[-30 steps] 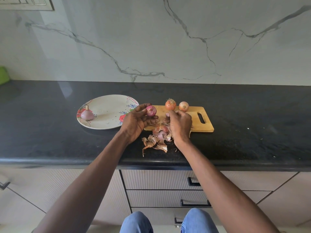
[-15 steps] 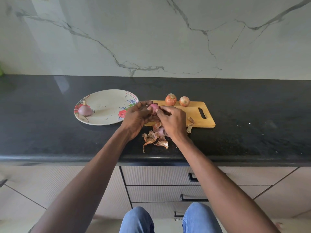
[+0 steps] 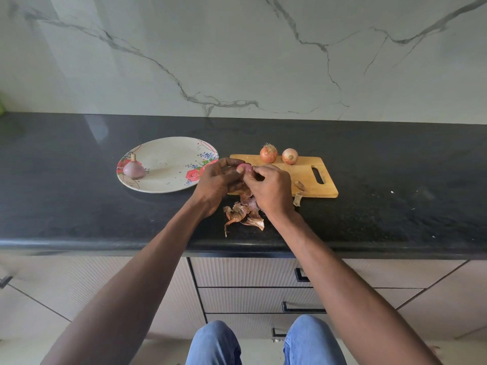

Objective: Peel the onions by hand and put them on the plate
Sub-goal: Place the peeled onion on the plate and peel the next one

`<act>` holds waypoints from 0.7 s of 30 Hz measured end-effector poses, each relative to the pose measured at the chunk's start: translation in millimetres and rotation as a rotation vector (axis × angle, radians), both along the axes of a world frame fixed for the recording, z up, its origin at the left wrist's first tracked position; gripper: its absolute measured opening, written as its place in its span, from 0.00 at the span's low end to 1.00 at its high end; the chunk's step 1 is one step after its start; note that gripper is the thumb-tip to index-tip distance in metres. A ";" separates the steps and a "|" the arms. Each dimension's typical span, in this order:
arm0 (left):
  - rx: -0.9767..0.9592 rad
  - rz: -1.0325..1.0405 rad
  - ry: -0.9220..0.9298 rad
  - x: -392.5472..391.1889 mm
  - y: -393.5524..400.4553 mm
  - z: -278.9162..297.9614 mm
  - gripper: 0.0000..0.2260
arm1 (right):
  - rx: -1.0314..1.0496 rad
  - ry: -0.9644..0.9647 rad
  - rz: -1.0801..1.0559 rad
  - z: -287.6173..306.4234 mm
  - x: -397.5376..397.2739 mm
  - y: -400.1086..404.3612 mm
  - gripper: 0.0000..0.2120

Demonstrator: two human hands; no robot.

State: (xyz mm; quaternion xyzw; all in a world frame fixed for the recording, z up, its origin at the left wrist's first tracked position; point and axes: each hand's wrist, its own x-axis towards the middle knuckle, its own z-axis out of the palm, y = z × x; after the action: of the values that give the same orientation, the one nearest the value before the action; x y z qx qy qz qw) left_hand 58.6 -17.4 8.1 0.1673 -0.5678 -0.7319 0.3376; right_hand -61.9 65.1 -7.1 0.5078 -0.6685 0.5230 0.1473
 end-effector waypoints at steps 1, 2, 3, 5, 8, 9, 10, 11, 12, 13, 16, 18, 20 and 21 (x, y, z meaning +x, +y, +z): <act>-0.007 0.006 -0.004 -0.1 0.4 -0.1 0.05 | 0.003 0.022 -0.018 0.3 0.3 0.2 0.11; -0.013 0.010 -0.007 0.0 0.7 -0.3 0.05 | 0.010 0.040 -0.027 -0.3 0.3 0.0 0.11; -0.018 0.014 -0.010 0.3 0.8 -0.7 0.05 | 0.021 0.050 -0.029 0.0 0.9 0.8 0.11; -0.028 0.018 -0.011 1.4 0.9 -1.1 0.05 | 0.028 0.053 -0.025 0.2 1.1 1.5 0.12; -0.020 0.015 0.001 1.9 2.9 -0.1 0.08 | 0.030 0.046 -0.019 1.4 1.8 3.0 0.12; -0.019 0.012 0.006 1.8 3.2 0.2 0.10 | 0.031 0.043 -0.016 1.5 1.8 2.8 0.12; -0.019 0.010 0.006 1.8 3.5 0.2 0.12 | 0.033 0.039 -0.019 0.9 1.2 2.0 0.13; -0.020 0.011 0.005 1.8 2.9 -0.4 0.13 | 0.035 0.037 -0.026 0.2 0.7 1.4 0.13; -0.022 0.013 0.003 1.6 2.5 -0.7 0.13 | 0.036 0.036 -0.035 -0.5 0.3 0.5 0.13; -0.022 0.013 0.001 1.4 1.7 -1.4 0.13 | 0.036 0.033 -0.042 -1.0 -0.1 -0.2 0.13; -0.025 0.011 -0.001 1.4 0.3 -2.6 0.13 | 0.034 -0.006 -0.046 -1.5 -0.3 -0.7 0.13; -0.035 0.006 -0.005 1.5 0.7 -2.4 0.14 | 0.022 -0.042 -0.048 -1.5 -0.4 -0.1 0.13; -0.028 -0.010 -0.004 1.4 1.0 -2.4 0.14 | 0.004 -0.073 -0.057 -0.5 -1.6 0.3 0.14; -0.017 -0.019 0.003 1.1 0.9 -2.3 0.13 | -0.002 -0.079 -0.062 0.0 -2.0 0.0 0.14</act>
State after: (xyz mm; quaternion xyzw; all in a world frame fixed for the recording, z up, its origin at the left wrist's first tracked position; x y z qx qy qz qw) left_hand 59.7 -16.5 5.7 0.1580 -0.5750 -0.7305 0.3328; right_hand -63.9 65.1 -7.1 0.4656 -0.6886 0.5385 0.1378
